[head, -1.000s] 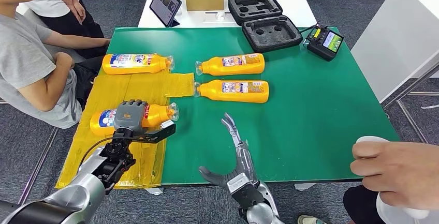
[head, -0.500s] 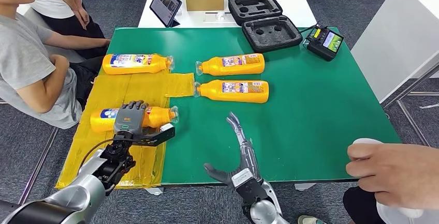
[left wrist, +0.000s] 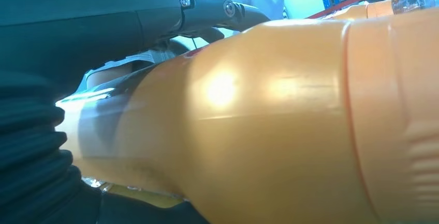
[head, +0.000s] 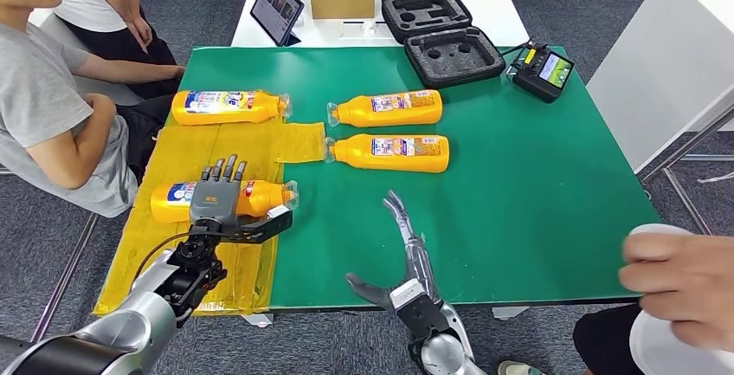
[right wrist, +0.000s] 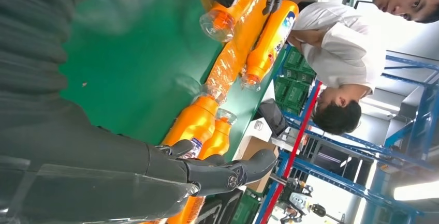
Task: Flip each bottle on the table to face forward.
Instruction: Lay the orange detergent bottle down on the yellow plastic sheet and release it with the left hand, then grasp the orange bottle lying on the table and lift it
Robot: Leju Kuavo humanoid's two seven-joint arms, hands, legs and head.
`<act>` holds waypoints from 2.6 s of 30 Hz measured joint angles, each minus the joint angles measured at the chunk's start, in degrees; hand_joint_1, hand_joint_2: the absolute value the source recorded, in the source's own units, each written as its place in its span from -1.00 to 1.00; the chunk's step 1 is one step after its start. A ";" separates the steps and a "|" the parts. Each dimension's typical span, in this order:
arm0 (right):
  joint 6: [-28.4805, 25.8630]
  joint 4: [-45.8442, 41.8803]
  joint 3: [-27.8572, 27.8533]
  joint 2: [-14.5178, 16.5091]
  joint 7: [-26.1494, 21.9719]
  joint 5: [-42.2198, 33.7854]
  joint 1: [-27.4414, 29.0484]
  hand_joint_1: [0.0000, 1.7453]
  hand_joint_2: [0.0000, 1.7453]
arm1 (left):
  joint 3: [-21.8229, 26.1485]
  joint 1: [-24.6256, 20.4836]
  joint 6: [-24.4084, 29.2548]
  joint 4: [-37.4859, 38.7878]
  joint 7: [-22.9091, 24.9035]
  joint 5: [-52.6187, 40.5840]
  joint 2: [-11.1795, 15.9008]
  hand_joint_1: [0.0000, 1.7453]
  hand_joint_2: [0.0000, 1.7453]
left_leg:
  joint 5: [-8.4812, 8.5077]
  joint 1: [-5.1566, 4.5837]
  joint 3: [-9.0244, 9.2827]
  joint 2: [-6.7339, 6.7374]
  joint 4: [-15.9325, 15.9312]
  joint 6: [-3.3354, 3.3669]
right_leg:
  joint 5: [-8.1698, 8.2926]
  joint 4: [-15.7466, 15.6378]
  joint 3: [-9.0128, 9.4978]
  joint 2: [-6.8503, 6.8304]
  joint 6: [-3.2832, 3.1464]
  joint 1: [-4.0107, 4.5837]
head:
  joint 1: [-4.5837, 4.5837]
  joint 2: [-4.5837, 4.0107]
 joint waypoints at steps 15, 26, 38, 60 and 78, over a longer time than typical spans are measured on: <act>-0.09 0.86 -0.63 0.04 0.00 0.61 -0.16 -1.00 1.00 | -1.19 2.67 -1.48 -4.87 -7.45 0.21 0.15 -1.00 1.00 | 0.00 -0.01 0.03 -0.02 0.00 0.00 | 0.00 0.00 0.04 -0.02 0.00 -0.02 | 0.01 0.00; -0.13 0.84 -1.49 0.04 0.00 0.48 0.18 -1.00 1.00 | -5.03 6.99 -5.04 -14.15 -8.38 0.34 1.50 -1.00 1.00 | 0.00 -0.01 0.03 -0.02 0.00 0.00 | 0.00 0.00 0.03 -0.02 0.00 -0.01 | -0.01 0.00; 0.01 0.84 -1.50 0.04 0.00 0.68 0.39 -1.00 1.00 | -8.01 11.18 -7.14 -22.32 -8.12 2.21 3.72 -1.00 1.00 | -0.01 -0.01 0.03 -0.01 0.00 0.00 | -0.01 0.00 0.02 -0.02 -0.01 -0.01 | 0.01 0.00; -0.90 -1.44 -1.69 -0.46 0.00 1.12 2.81 -1.00 1.00 | -12.16 26.90 -19.12 -53.57 -21.37 35.73 11.77 -1.00 1.00 | -0.03 0.00 -0.04 0.00 -0.01 -0.02 | -0.05 -0.01 -0.08 -0.01 -0.01 0.00 | 0.00 0.00; -0.87 -1.54 -1.71 -0.44 0.00 3.94 2.60 -1.00 1.00 | -13.00 28.78 -6.71 -56.79 -24.51 38.58 9.78 -1.00 1.00 | -0.04 -0.01 -0.05 0.00 -0.01 -0.01 | -0.05 -0.01 -0.08 -0.01 -0.01 -0.01 | 0.01 0.00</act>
